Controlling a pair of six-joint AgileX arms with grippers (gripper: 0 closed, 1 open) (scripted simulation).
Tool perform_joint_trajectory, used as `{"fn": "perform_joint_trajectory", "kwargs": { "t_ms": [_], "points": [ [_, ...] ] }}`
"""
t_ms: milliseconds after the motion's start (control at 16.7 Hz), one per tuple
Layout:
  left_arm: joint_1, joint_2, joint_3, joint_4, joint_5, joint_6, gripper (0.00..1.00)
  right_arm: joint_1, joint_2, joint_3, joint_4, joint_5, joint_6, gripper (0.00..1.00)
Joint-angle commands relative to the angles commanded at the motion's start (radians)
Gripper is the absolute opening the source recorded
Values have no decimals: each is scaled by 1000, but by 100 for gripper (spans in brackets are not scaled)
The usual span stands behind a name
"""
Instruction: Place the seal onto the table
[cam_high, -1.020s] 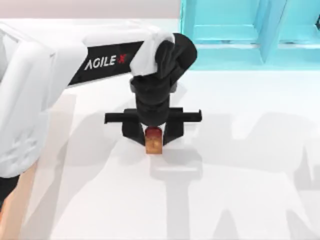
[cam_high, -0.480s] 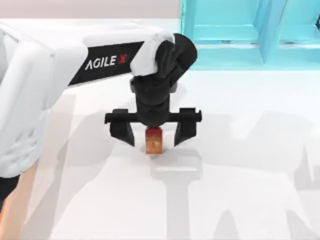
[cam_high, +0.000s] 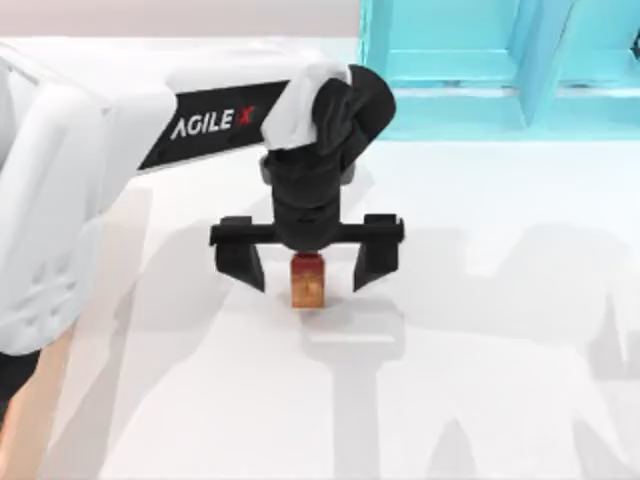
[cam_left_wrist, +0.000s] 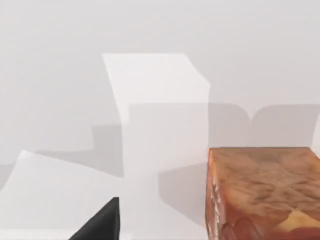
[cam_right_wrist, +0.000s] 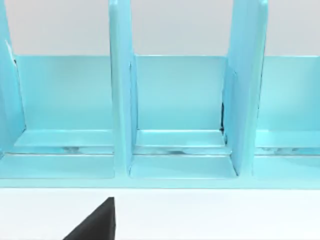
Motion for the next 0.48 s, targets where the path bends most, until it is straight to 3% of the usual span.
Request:
{"fn": "perform_joint_trajectory", "kwargs": {
  "t_ms": [480],
  "points": [
    [-1, -1, 396, -381, 1, -12, 100, 0, 0, 0, 0, 0, 0, 100]
  ]
}}
